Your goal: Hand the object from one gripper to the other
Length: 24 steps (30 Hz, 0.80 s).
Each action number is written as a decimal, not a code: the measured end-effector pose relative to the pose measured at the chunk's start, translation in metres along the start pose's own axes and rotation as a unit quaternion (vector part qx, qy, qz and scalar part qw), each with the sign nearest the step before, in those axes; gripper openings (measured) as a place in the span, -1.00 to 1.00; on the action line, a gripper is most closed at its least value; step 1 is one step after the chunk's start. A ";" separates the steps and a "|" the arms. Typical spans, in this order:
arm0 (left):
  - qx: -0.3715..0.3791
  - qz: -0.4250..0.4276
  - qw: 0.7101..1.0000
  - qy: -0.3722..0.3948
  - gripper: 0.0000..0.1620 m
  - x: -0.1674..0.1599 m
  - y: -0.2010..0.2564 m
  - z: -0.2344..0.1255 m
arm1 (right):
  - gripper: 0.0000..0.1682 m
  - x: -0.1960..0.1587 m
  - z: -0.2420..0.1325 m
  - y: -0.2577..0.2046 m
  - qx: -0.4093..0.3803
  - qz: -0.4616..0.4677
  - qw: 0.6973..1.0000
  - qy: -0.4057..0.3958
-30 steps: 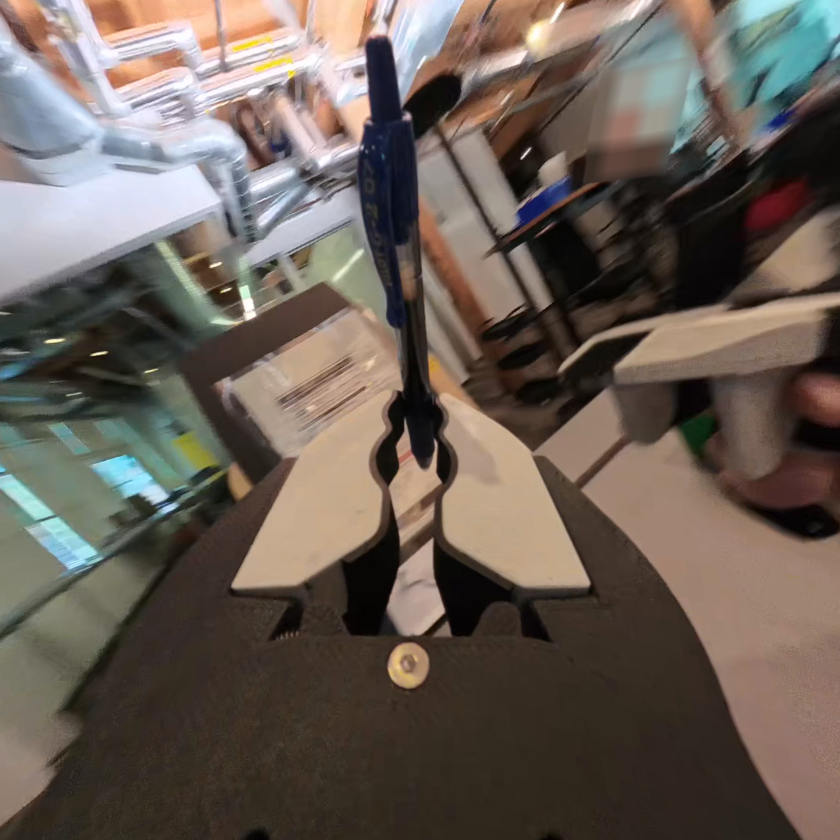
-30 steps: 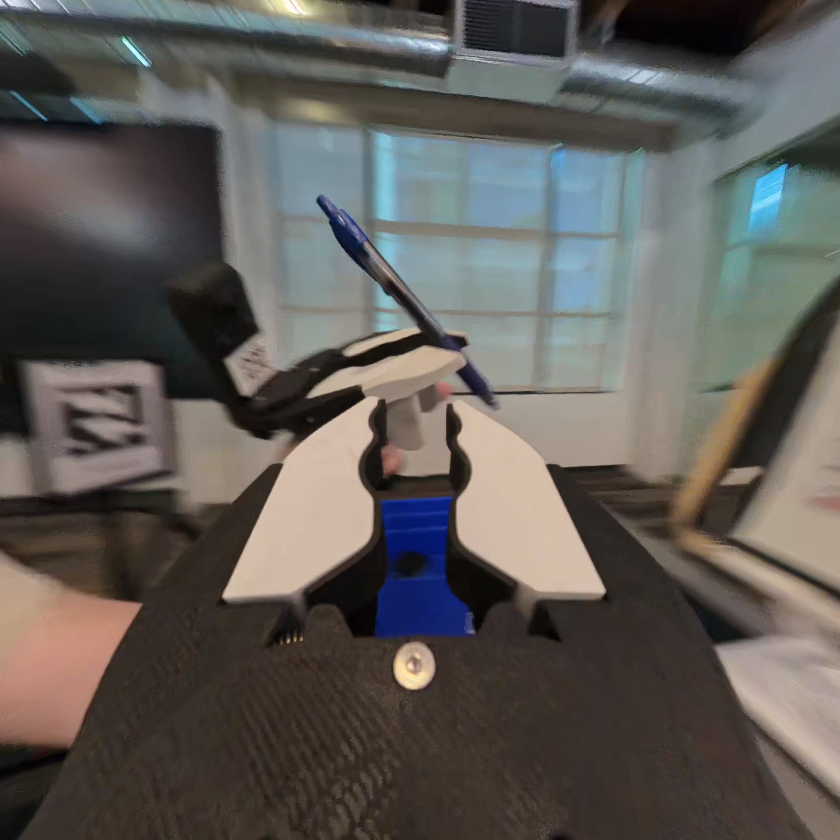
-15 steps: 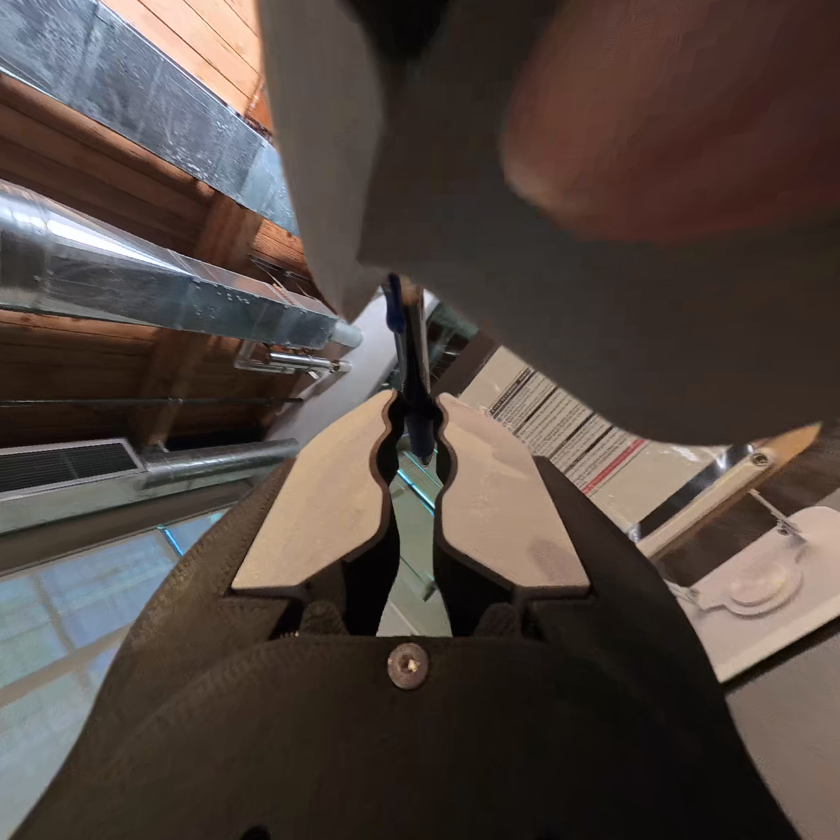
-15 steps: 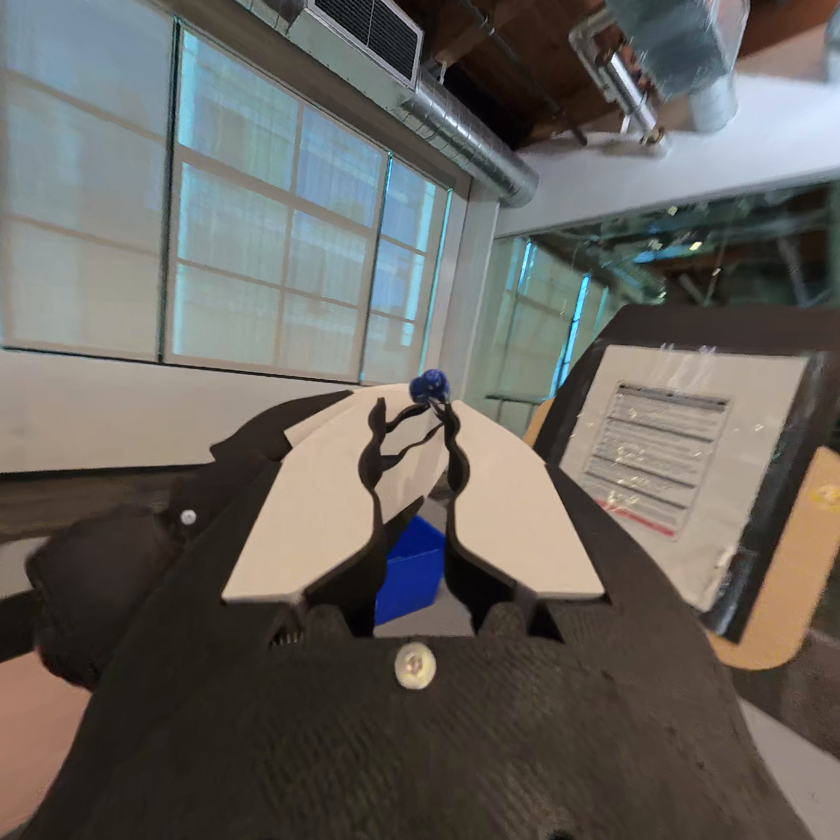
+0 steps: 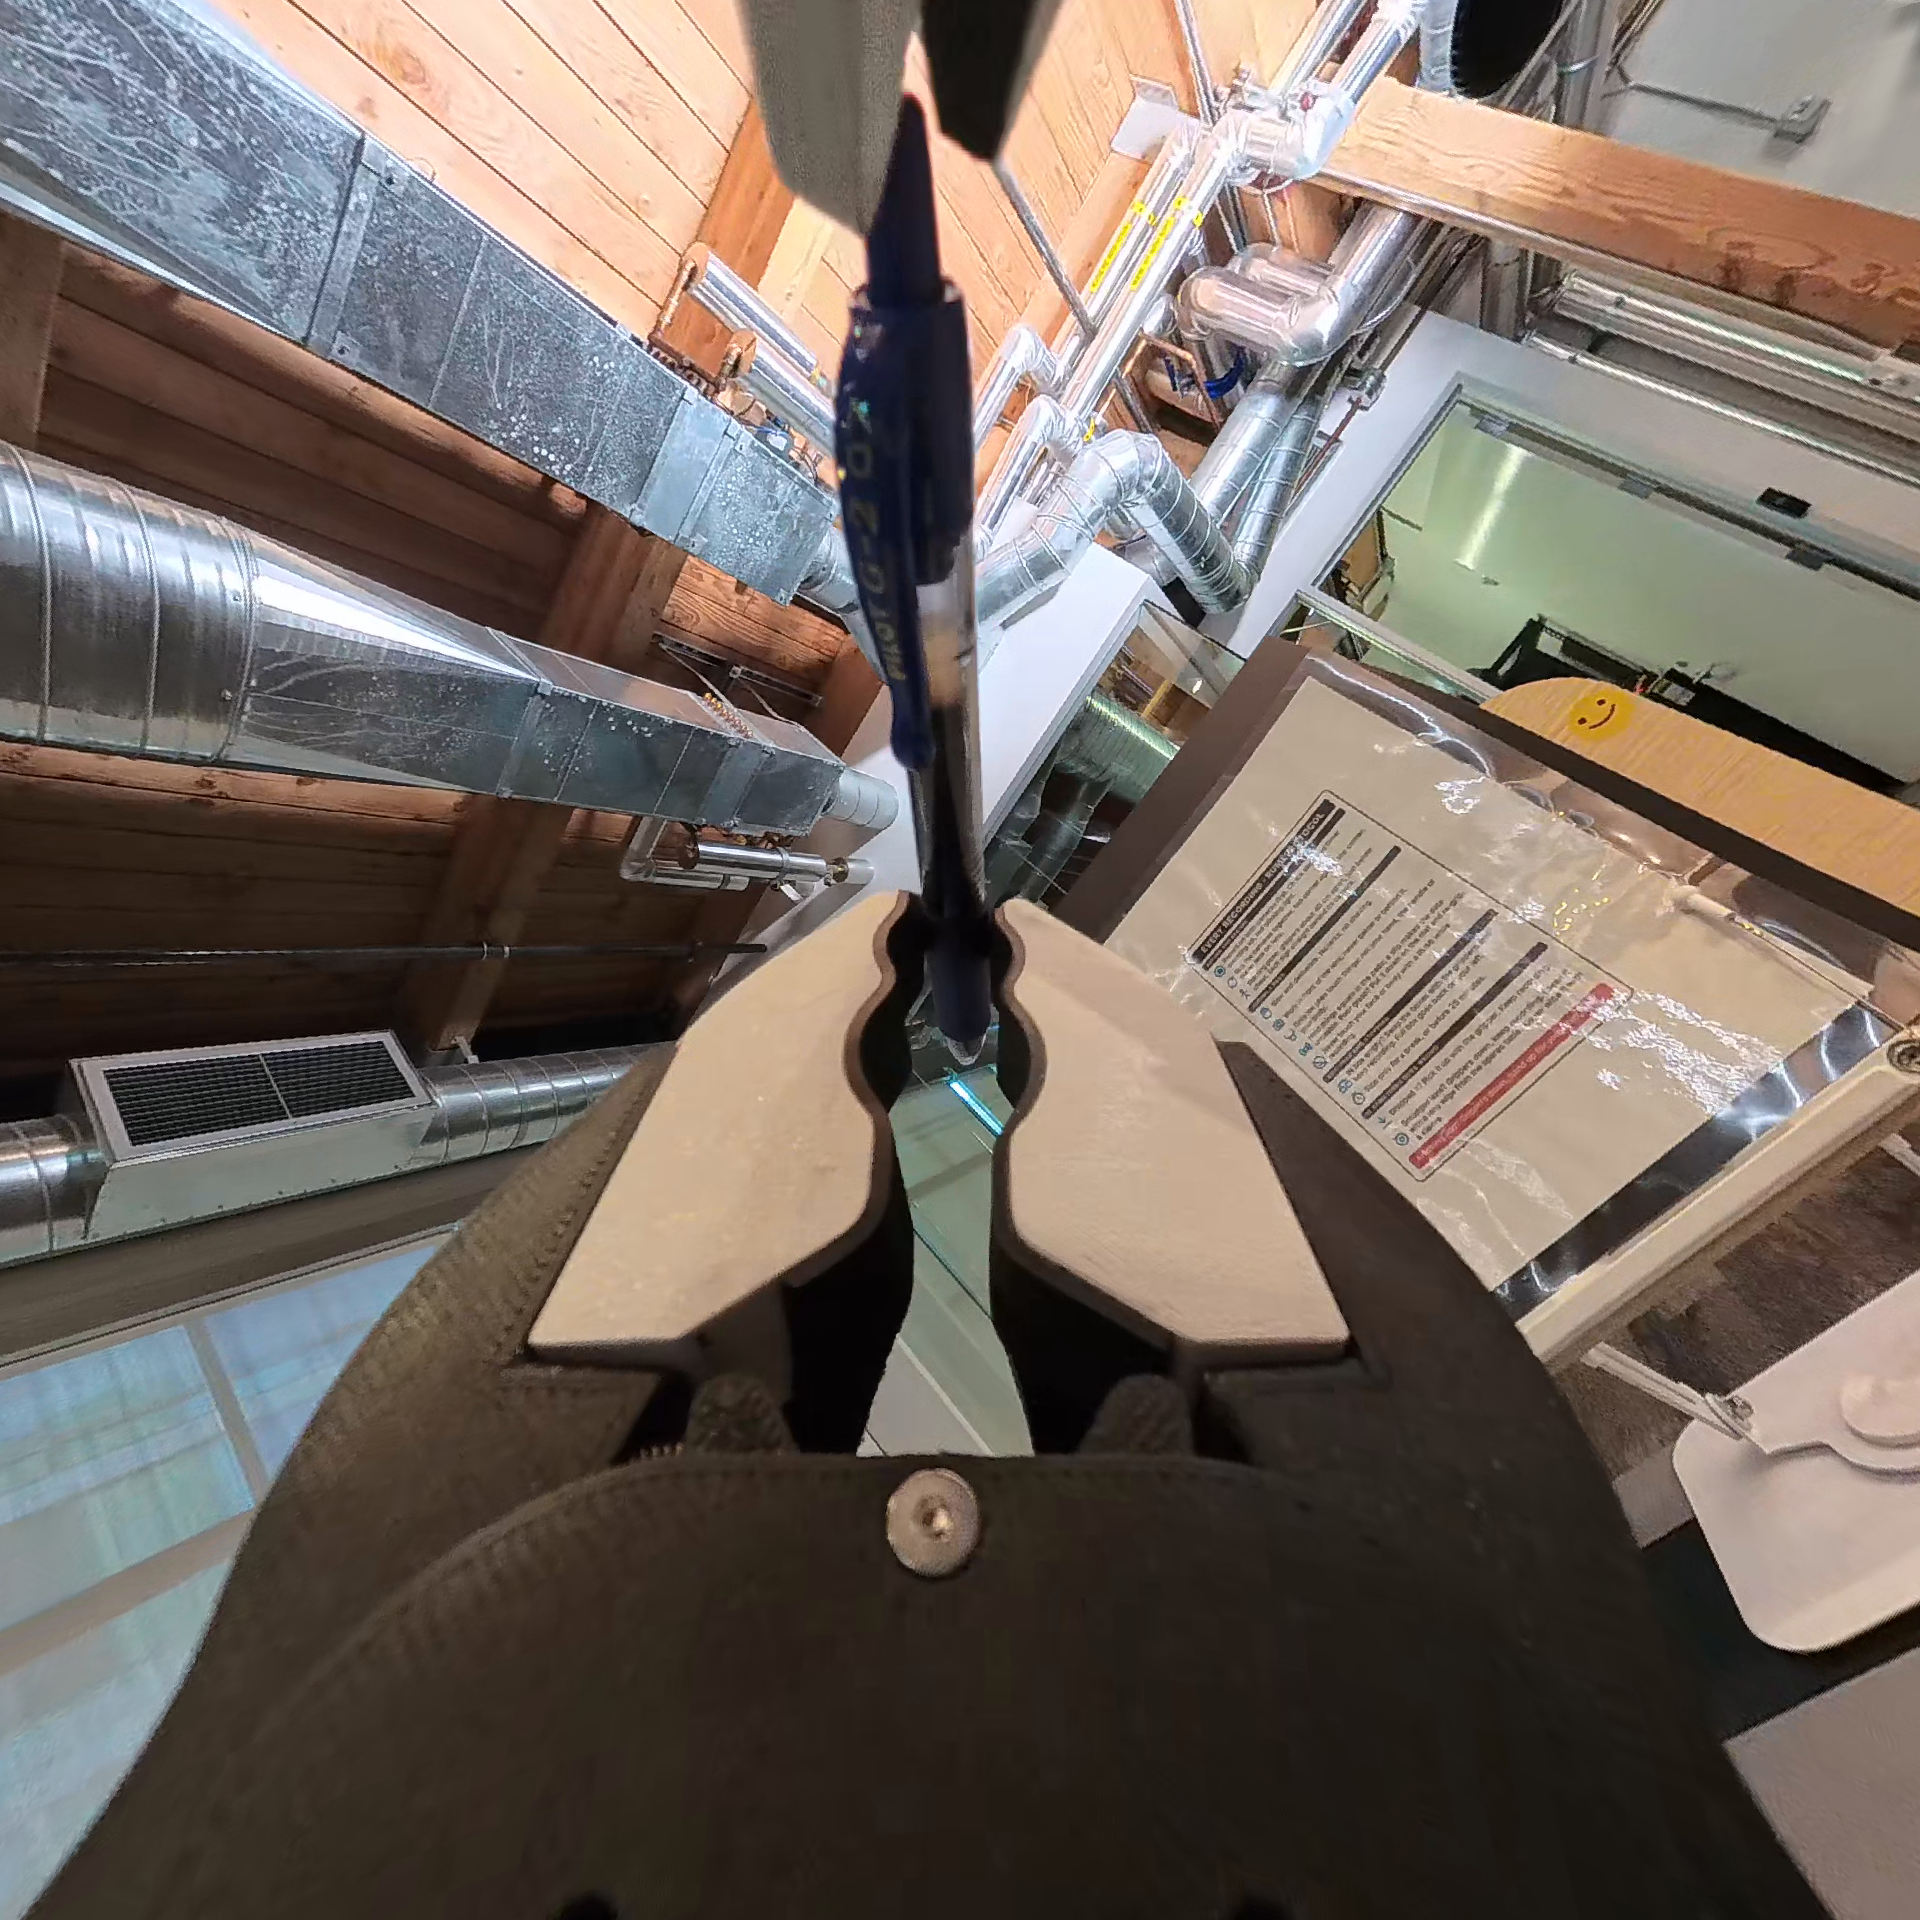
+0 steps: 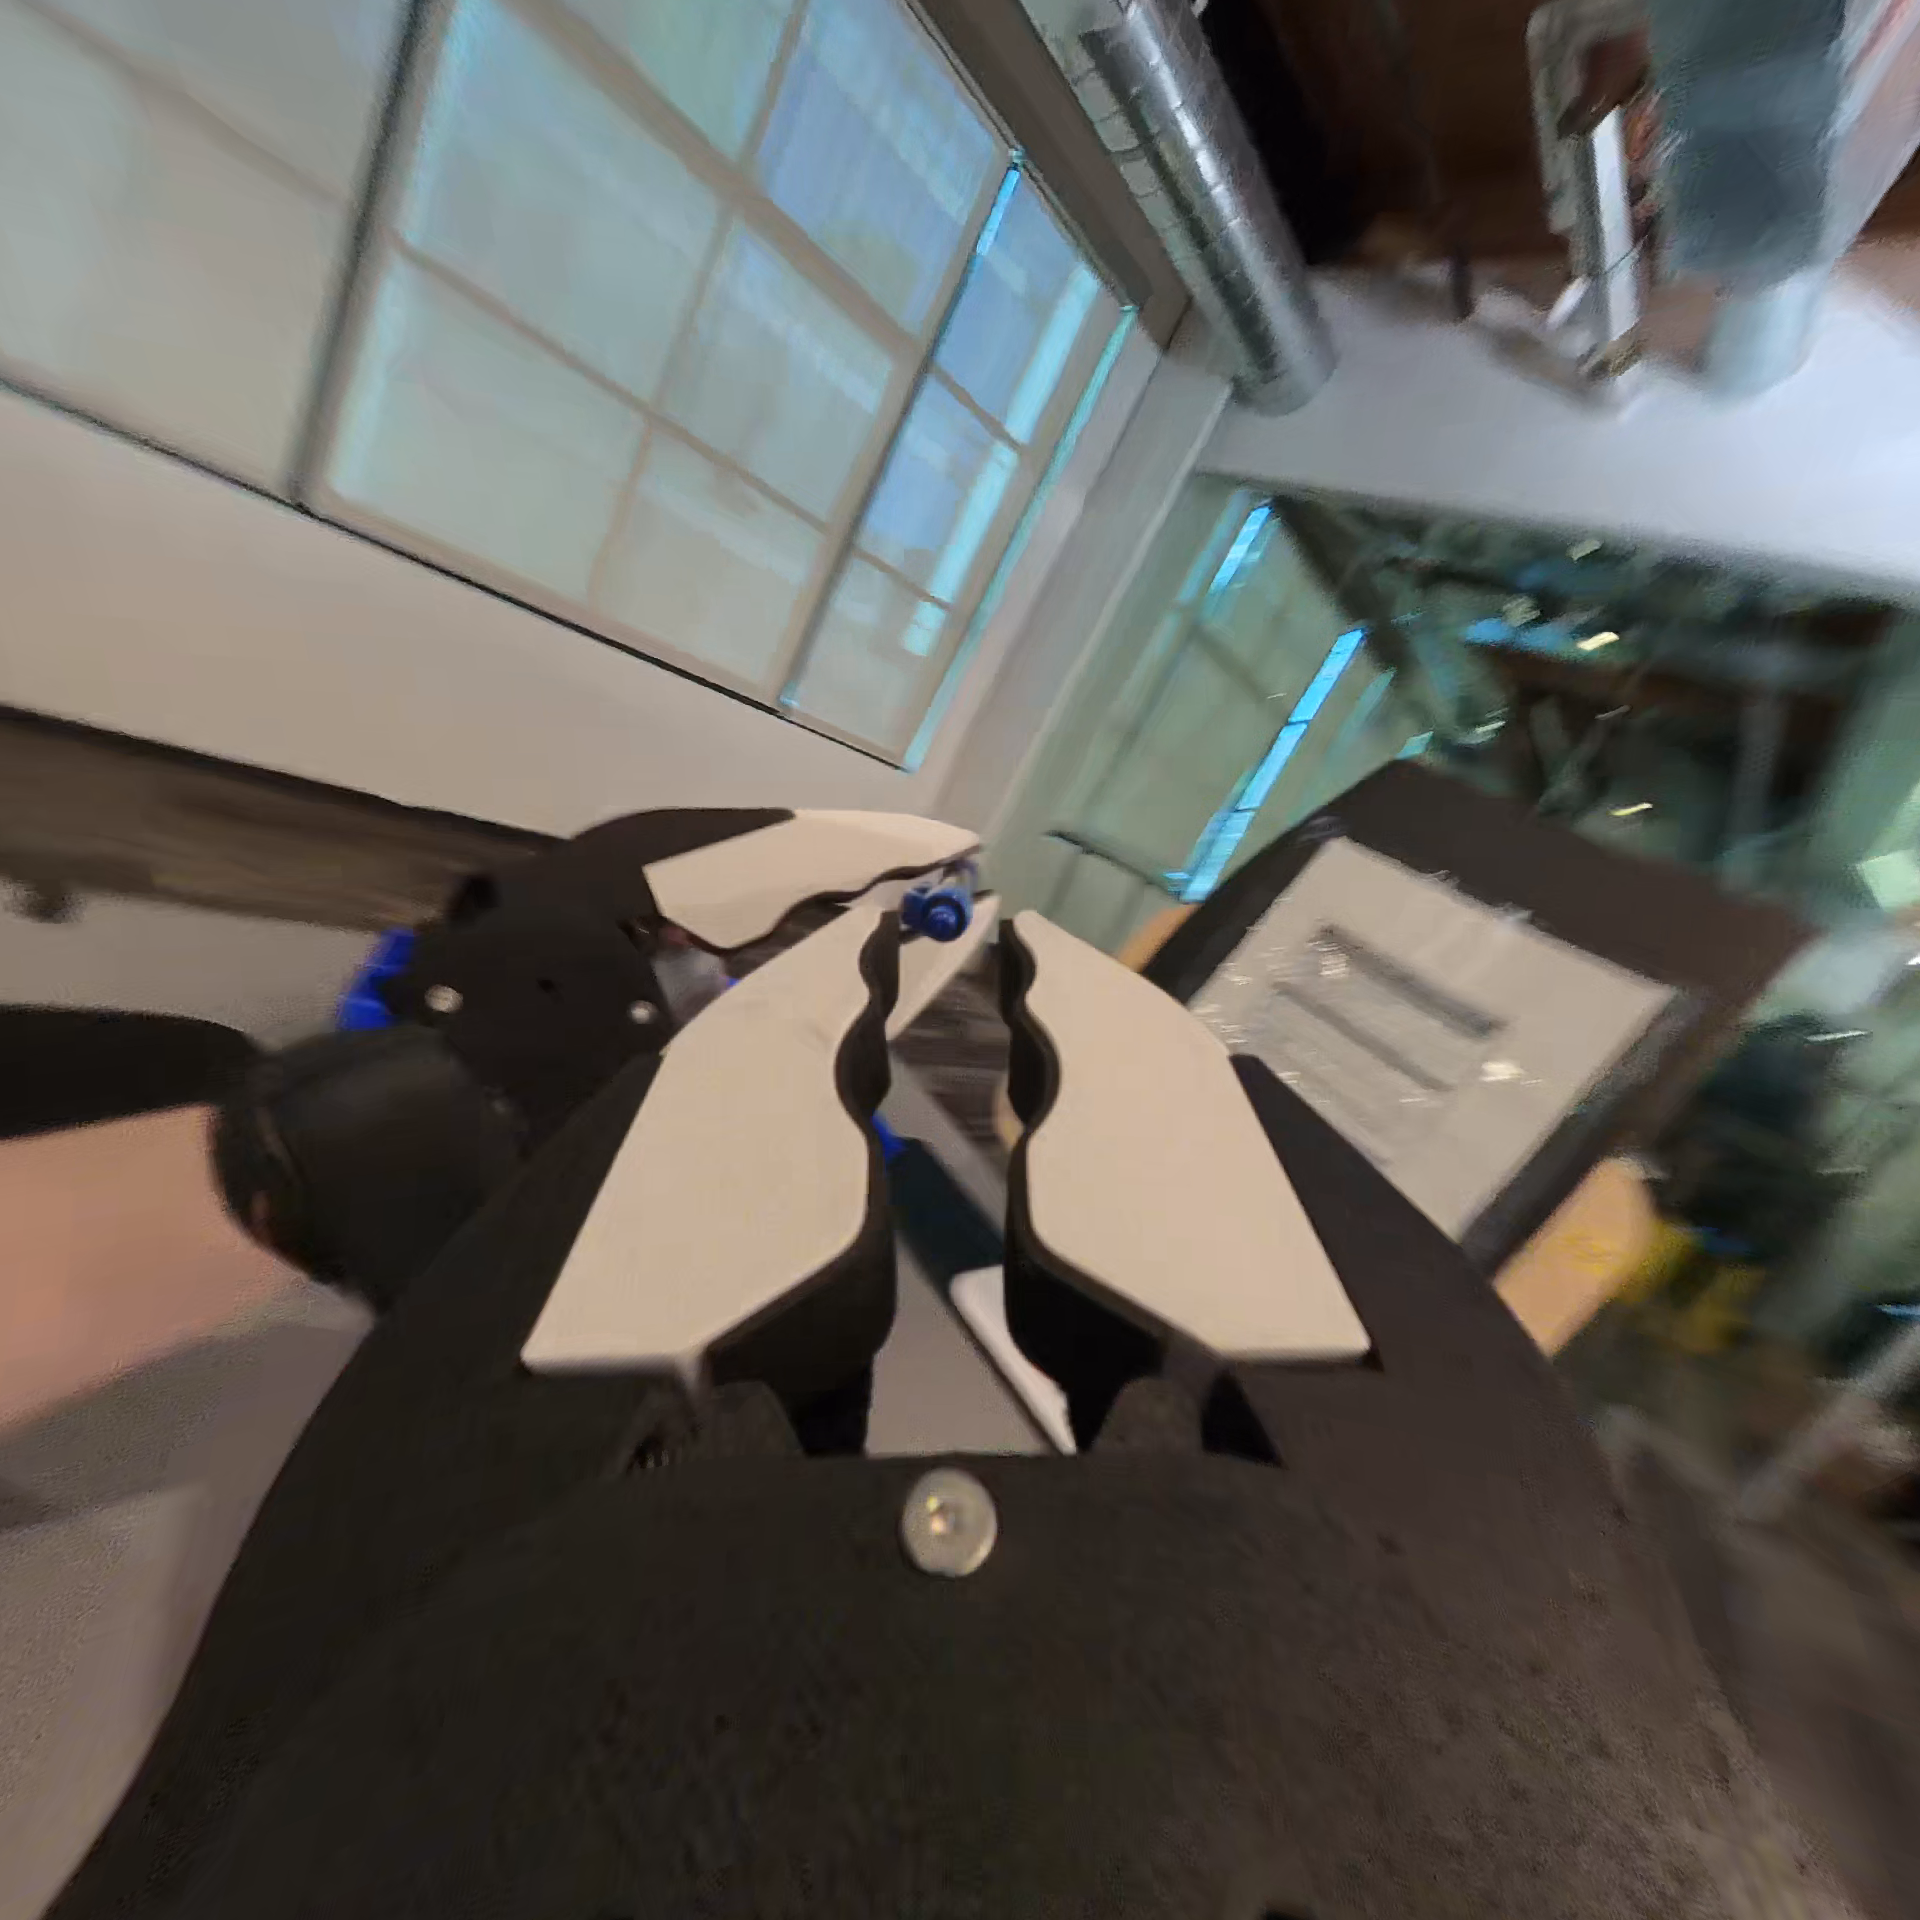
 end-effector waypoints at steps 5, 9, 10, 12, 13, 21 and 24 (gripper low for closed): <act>-0.009 -0.003 1.000 0.006 -0.86 0.005 0.005 -0.002 | -0.90 0.003 0.001 -0.006 -0.051 -0.118 0.991 -0.046; -0.007 -0.006 1.000 0.007 -0.86 0.003 0.003 -0.001 | -0.89 0.004 0.001 -0.007 -0.039 -0.102 0.993 -0.052; -0.007 -0.008 1.000 0.007 -0.86 0.004 0.002 -0.001 | -0.89 0.004 0.000 -0.006 -0.037 -0.099 0.993 -0.052; -0.007 -0.010 1.000 0.010 -0.86 0.005 0.002 -0.002 | -0.89 0.005 -0.001 -0.006 -0.031 -0.094 0.994 -0.052; -0.007 -0.009 1.000 0.013 -0.86 0.006 0.002 -0.002 | -0.89 0.005 -0.001 -0.007 -0.028 -0.092 0.994 -0.050; -0.011 -0.012 1.000 0.018 -0.86 0.008 0.004 -0.003 | -0.90 0.006 -0.003 -0.008 -0.018 -0.095 0.993 -0.064; -0.011 -0.013 1.000 0.021 -0.86 0.009 0.004 -0.003 | -0.90 0.007 -0.004 -0.008 -0.016 -0.098 0.993 -0.066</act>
Point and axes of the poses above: each gripper's, where its closed fingertips meet, z out along the fingers, x out of its top, y = z × x across the jaws, the point moved 4 cm from there along -z, back along the fingers, and after that the axes turned 14 degrees about -z, right-handed, at the moved point
